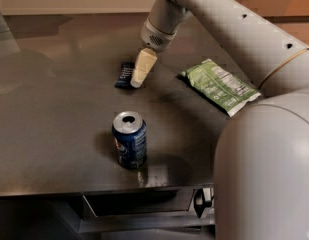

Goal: Move rxbar blueberry near pepsi can

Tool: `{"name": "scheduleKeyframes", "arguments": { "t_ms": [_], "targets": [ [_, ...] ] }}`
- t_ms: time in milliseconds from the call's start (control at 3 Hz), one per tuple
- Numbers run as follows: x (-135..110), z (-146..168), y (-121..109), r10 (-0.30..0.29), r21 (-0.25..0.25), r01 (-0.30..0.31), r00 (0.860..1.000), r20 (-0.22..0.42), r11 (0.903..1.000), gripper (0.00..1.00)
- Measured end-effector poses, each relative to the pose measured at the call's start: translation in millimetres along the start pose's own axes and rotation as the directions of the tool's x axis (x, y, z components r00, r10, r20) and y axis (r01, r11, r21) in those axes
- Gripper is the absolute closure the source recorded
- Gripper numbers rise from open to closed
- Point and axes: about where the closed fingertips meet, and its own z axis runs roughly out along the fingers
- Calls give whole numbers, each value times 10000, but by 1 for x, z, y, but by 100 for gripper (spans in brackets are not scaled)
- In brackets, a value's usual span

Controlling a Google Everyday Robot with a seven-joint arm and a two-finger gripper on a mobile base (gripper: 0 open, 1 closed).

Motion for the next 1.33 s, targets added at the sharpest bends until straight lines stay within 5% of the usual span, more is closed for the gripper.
{"name": "scheduleKeyframes", "arguments": {
  "t_ms": [1000,1333],
  "targets": [
    [-17,48,-5,-426,-504,399,9977,-523,9979,0],
    [-16,59,-8,-445,-672,387,9952,-875,9970,16]
  ]
}}
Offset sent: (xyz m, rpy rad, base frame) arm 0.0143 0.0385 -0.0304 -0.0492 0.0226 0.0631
